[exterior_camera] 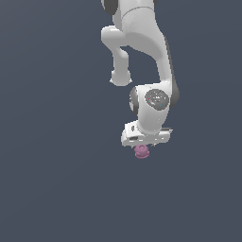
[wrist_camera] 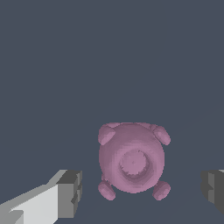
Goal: Pick up the object and move it to a goal position.
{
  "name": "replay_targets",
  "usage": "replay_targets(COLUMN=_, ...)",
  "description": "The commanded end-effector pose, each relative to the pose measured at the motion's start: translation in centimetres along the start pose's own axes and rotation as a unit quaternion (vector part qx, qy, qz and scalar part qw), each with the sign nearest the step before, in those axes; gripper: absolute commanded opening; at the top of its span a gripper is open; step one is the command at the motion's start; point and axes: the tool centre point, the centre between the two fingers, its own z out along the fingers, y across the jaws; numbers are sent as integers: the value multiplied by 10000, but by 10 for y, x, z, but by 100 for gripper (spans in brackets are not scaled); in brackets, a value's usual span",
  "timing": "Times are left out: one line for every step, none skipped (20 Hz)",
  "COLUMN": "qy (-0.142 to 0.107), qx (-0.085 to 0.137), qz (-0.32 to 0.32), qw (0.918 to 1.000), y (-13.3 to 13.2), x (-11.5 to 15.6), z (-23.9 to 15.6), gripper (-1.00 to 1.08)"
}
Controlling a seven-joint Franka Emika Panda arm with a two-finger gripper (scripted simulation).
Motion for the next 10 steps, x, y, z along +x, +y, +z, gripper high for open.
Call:
replay_targets(qy=-1, qx=0, qz=2, qw=10000, y=0, x=0, z=5, gripper=100)
replay_targets(qy=-1, qx=0, qz=2, qw=10000, y=0, x=0, z=9, gripper=100)
replay_targets(qy=1, qx=0, qz=2, qw=10000, y=0, x=0, z=13, gripper=100)
replay_targets(qy=1, qx=0, qz=2, qw=10000, y=0, x=0, z=18, gripper=100)
replay_targets(qy=4, qx=1, qz=3, qw=10000, y=0, x=0, z=24, gripper=100)
replay_targets(qy=7, qx=1, qz=3, qw=10000, y=0, x=0, z=30, gripper=100)
replay_targets(qy=7, qx=1, qz=3, qw=10000, y=-1, x=0, z=35, gripper=100)
replay_targets(qy=9, qx=2, qz=4, qw=10000, y=-1, x=0, z=40, gripper=100)
replay_targets(qy=9, qx=2, qz=4, qw=10000, y=-1, x=0, z=43, gripper=100)
replay_targets(qy=9, qx=2, qz=4, qw=10000, y=-1, x=0, z=46, gripper=100)
